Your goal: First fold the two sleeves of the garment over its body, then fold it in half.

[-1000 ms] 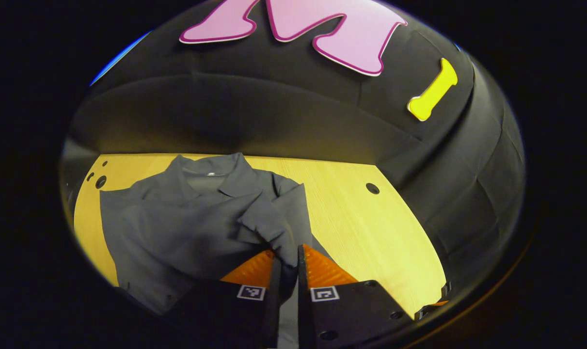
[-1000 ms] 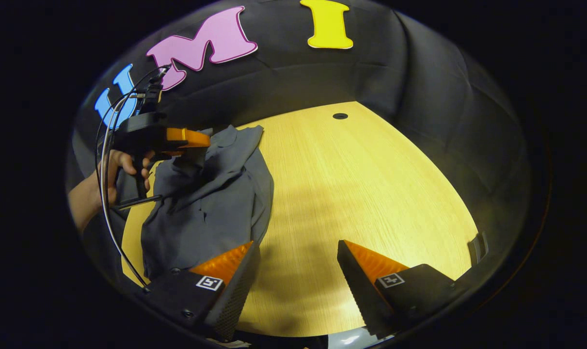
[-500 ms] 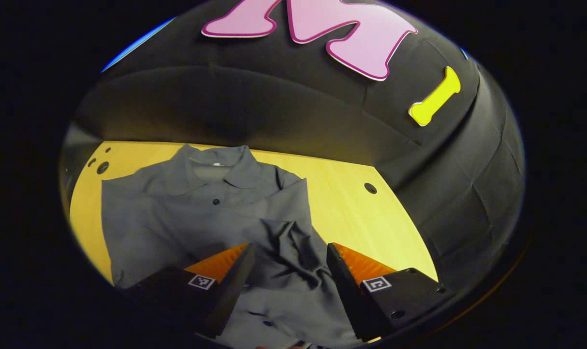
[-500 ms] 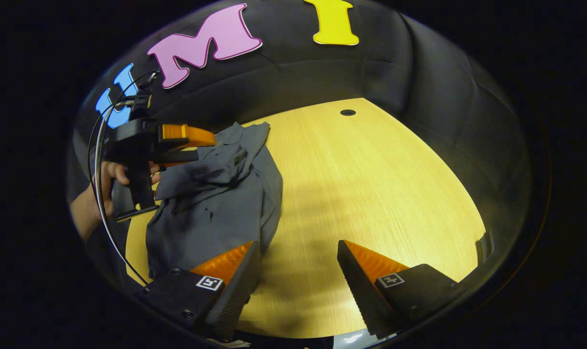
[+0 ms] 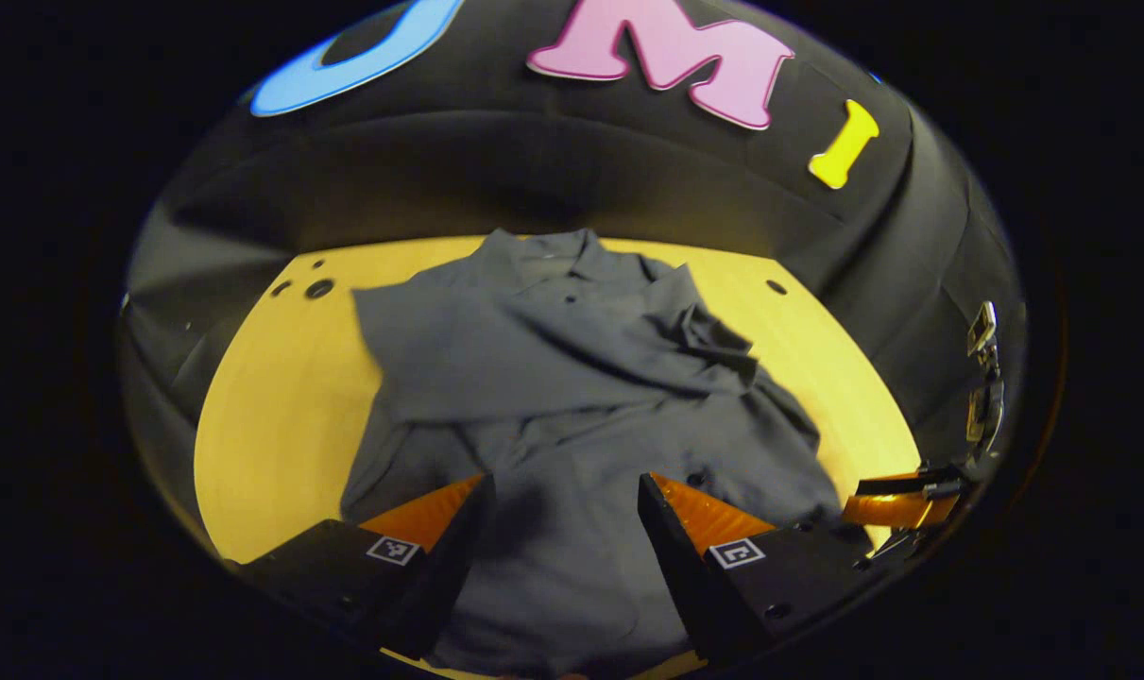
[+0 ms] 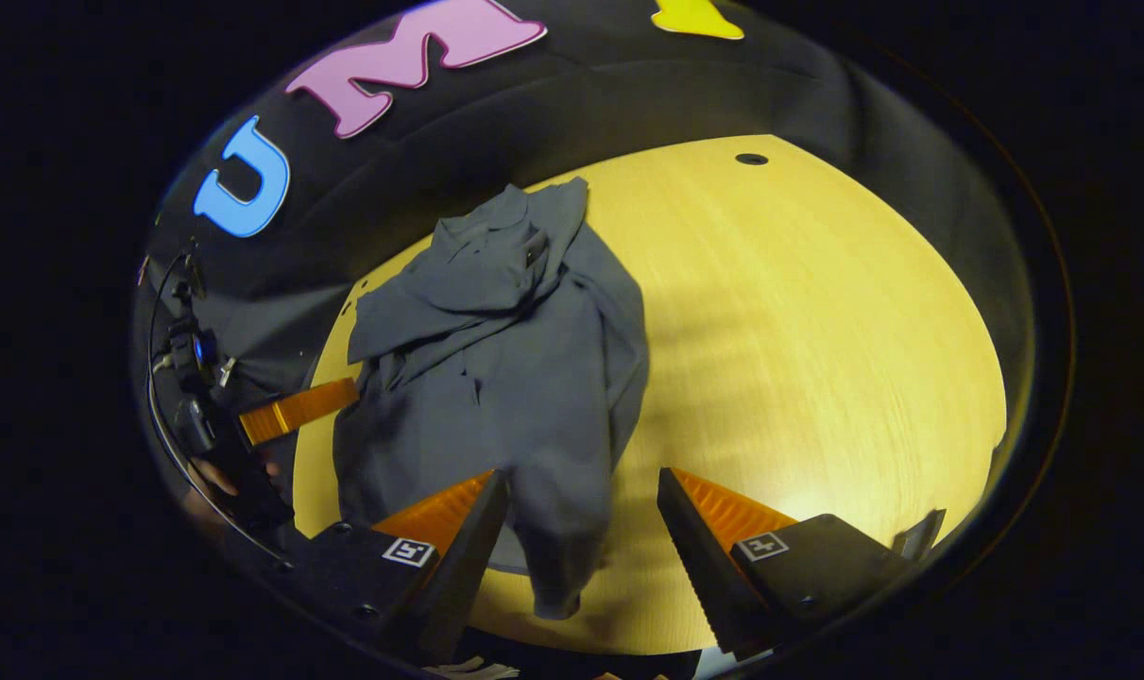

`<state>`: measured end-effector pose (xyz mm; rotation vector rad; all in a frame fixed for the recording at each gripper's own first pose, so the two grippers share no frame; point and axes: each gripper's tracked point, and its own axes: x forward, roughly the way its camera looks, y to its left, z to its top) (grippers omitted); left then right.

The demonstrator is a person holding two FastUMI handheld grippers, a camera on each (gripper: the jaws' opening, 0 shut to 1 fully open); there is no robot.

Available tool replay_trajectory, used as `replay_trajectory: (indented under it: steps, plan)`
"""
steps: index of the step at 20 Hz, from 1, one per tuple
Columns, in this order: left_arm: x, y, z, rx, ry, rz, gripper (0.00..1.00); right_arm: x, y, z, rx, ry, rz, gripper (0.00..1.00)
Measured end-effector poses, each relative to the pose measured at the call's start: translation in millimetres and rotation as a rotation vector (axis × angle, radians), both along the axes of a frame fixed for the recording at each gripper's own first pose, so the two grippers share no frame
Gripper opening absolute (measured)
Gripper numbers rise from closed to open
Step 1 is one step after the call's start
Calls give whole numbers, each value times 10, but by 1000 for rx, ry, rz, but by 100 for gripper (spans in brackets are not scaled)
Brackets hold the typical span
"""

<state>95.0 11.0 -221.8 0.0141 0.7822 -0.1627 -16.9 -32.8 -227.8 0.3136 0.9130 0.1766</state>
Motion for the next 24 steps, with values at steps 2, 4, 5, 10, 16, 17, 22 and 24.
replay_trajectory:
  steps: [2,4,5,10,16,17,22,24]
  plan:
    - [-263,240,-107,15,22,42,95,9,125,-109,-19,35,24,99]
    - [-493,469,-244,45,46,65,95,-12,160,-196,-37,67,37,99]
    - [-597,567,-313,55,60,76,95,-16,181,-243,-47,79,42,99]
    - [-1059,834,-675,65,133,155,95,-62,293,-406,-78,126,83,99]
    - [-1162,929,-823,46,145,222,95,-172,329,-574,-136,169,125,99]
    - [-1153,937,-816,53,137,222,95,-142,329,-580,-141,158,122,99]
    - [-1177,911,-899,149,148,171,94,-122,291,-579,-143,182,96,95]
    - [-1157,891,-892,142,157,175,93,-120,239,-615,-196,186,99,81]
